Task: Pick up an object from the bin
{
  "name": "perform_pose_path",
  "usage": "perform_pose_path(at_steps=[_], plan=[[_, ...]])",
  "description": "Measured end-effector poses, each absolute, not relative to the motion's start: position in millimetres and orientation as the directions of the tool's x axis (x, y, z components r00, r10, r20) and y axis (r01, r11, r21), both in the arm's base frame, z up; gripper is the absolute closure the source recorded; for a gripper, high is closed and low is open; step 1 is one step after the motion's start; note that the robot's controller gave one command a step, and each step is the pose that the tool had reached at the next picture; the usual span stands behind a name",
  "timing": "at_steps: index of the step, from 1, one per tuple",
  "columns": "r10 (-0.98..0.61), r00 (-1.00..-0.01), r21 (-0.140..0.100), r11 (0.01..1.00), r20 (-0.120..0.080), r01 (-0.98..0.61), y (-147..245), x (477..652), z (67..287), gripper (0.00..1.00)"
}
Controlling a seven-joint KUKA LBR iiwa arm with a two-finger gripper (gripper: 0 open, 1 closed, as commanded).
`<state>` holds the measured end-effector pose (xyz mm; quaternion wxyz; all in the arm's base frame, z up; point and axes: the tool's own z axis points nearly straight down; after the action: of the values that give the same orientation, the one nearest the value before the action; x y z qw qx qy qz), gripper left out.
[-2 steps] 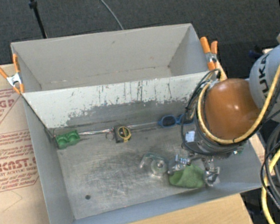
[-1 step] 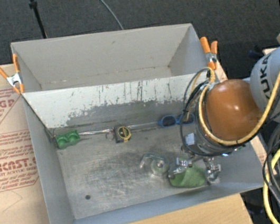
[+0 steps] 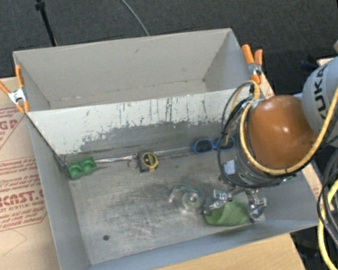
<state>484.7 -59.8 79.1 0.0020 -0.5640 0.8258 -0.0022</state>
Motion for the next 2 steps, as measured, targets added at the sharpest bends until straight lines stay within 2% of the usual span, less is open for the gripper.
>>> perform_pose_path(at_steps=[1,2], plan=[[-0.931,-0.365,-0.004,0.365,-0.003,-0.931,-58.3,486.0,133.0,1.00],[-0.931,-0.366,-0.002,0.366,-0.002,-0.931,-56.8,486.6,161.6,1.00]])
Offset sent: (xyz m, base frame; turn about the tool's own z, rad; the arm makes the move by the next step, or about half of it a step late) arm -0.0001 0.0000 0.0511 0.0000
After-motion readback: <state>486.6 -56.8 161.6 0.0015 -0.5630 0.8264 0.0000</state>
